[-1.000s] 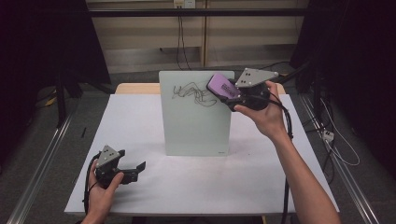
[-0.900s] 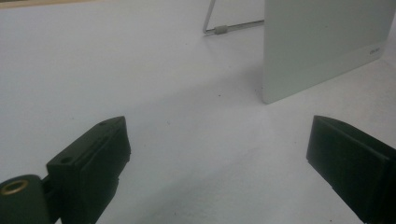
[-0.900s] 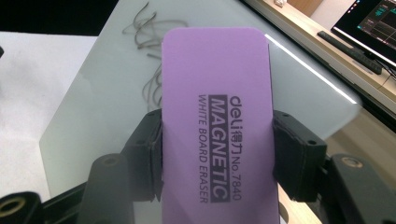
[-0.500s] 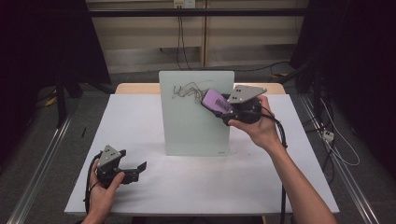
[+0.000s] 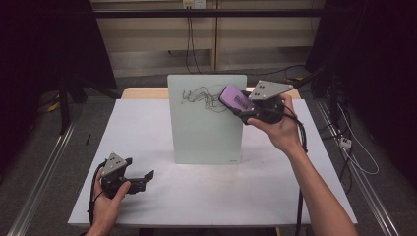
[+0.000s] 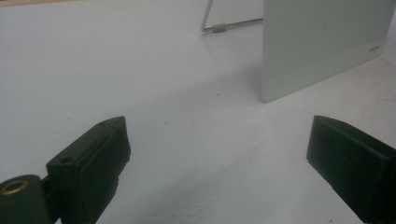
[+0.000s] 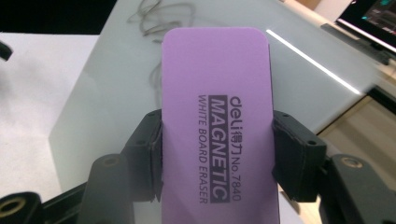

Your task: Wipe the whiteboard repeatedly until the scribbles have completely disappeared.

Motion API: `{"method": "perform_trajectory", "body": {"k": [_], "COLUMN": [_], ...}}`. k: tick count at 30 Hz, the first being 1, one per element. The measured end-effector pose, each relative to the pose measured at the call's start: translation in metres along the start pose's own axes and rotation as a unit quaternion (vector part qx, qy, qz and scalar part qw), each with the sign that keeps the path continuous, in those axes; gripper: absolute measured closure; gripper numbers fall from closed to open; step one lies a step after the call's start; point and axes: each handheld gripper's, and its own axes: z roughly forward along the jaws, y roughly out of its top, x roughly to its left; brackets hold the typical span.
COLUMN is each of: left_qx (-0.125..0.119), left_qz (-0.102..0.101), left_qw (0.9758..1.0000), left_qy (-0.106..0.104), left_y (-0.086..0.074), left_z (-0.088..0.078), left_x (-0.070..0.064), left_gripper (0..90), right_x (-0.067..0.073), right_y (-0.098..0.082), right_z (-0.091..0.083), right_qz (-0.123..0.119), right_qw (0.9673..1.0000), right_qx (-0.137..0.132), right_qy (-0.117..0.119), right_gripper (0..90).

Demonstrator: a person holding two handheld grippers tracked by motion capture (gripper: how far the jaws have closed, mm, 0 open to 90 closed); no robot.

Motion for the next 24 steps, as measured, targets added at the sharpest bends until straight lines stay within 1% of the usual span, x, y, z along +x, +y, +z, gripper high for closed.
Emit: {"method": "perform_trajectory", "body": {"k": [4, 9, 13, 17, 24], "left_qx": [0.0, 0.001, 0.002, 0.0, 0.001], "left_qz": [-0.001, -0.002, 0.004, 0.0, 0.002], "left_qw": [1.0, 1.0, 1.0, 1.0, 1.0], "left_qy": [0.0, 0.0, -0.002, 0.0, -0.001], "left_y": [0.0, 0.0, 0.001, 0.0, 0.0], "left_z": [0.0, 0.002, 0.001, 0.001, 0.001], "left_x": [0.0, 0.0, -0.001, 0.0, -0.001], "left_gripper": [6.0, 6.0, 6.0, 6.0, 6.0], "right_x": [-0.01, -0.013, -0.011, -0.006, 0.006], "right_y": [0.005, 0.011, 0.017, 0.017, 0.017], "right_z": [-0.007, -0.007, -0.001, 0.004, 0.014], "right_qz": [0.007, 0.008, 0.007, 0.002, -0.009], "right_qw": [0.9998, 0.9996, 0.9996, 0.9997, 0.9999], "right_qx": [-0.011, -0.015, -0.018, -0.017, -0.007], "right_qy": [-0.014, -0.022, -0.021, -0.017, -0.007], "right_gripper": [41.7, 41.7, 41.7, 41.8, 41.8]}}
